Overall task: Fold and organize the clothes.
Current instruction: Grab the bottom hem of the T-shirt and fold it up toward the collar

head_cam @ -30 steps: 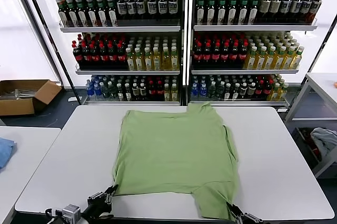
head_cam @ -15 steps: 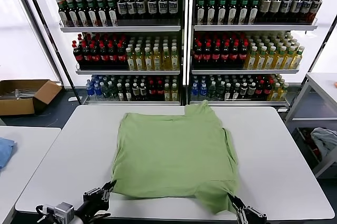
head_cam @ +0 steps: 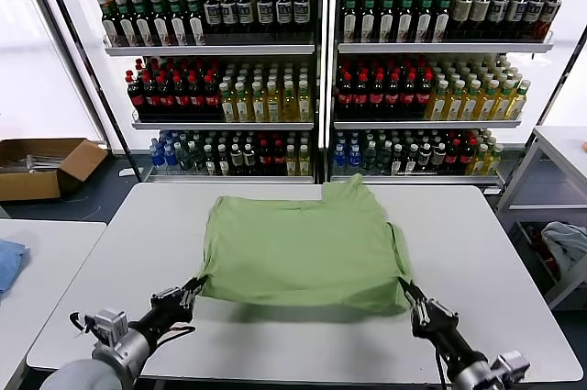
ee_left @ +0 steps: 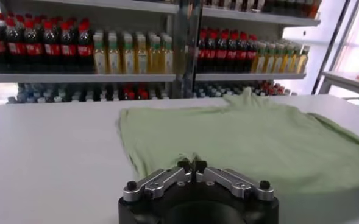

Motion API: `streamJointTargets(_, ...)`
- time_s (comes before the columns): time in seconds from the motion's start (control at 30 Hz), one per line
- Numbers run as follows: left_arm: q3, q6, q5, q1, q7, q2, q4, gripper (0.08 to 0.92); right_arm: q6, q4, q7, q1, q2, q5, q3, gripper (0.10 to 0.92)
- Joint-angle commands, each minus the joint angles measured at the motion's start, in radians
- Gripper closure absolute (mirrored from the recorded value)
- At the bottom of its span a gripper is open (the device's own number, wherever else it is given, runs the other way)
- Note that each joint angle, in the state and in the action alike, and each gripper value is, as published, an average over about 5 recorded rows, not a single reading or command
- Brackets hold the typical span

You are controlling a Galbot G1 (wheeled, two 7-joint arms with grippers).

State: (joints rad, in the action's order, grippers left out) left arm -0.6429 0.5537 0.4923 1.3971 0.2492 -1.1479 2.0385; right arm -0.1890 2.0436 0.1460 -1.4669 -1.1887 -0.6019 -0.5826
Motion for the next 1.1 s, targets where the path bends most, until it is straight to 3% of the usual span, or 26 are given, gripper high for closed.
streamJointTargets(0.03, 0.089, 0.002, 0.081, -0.260, -0.012, 0.018, -0.255, 0.907, -0.022, -0.257, -0.032, 0.310, 0.009, 0.019, 0.140, 0.918)
streamJointTargets(0.2, 0.116, -0.001, 0.047, -0.304, -0.029, -0.008, -0.329, 0.907, -0.040, -0.346, -0.013, 0.362, 0.002, 0.084, 0.198, 0.915)
streamJointTargets(0.33, 0.104, -0.002, 0.015, -0.297, -0.041, -0.012, -0.355, 0.883, -0.047, -0.334, 0.007, 0.344, 0.009, 0.136, 0.213, 0.844)
streamJointTargets(0.77, 0.026, 0.017, -0.028, -0.117, -0.068, 0.010, -0.182, 0.518, -0.122, -0.116, -0.066, 0.102, 0.046, 0.218, 0.034, 0.472)
streamJointTargets(1.1, 0.048, 0.014, -0.064, -0.082, -0.072, -0.035, -0.174, 0.235, -0.137, -0.075, -0.073, -0.029, 0.026, 0.253, -0.026, 0.220)
